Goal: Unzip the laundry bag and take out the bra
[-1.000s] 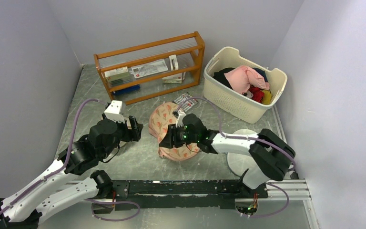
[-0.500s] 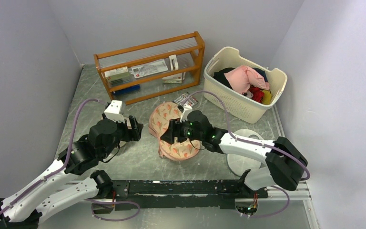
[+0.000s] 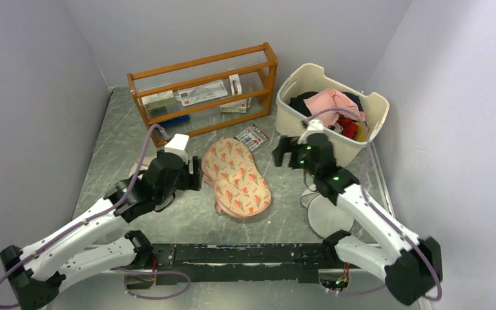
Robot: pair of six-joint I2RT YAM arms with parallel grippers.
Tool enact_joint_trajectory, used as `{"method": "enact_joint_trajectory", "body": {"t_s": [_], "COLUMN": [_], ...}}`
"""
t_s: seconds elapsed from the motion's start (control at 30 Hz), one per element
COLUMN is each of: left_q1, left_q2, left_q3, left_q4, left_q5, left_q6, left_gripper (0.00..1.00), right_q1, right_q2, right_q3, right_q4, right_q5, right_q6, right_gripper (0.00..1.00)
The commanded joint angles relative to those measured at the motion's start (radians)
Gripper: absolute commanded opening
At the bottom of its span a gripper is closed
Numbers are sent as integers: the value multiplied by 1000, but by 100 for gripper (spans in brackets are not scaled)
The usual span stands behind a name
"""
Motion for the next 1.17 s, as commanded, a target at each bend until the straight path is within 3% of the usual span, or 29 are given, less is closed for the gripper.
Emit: {"method": "enact_joint_trajectory", "body": {"t_s": [0.0,0.17,0.4,0.57,0.7,1.13], "left_q1": [41,60,61,61,61,61], "left_q2": [78,124,203,194,193,111], "left_q3": [27,90,464,688,811,751], "left_q4": [34,131,227,363,378,373], "left_q5": [81,108,-49,-7,4,-30], "left_q6": [24,78,252,394,442,444], "left_gripper": [84,85,85,86,88,90], "right_q1": [-167,-201,-201,-201,-201,-201], "right_q2": [-153,-219,-270,-349,-384,-391], "right_q3": [70,228,483,575,653,673], "right_q4": [-124,-194,-198,-108,-80,-89], "right_q5": [90,180,160,130,125,208], "right_q6": [-126,-183,-257,-325,-351,-323], "right_gripper": [99,100,100,100,100,100]}}
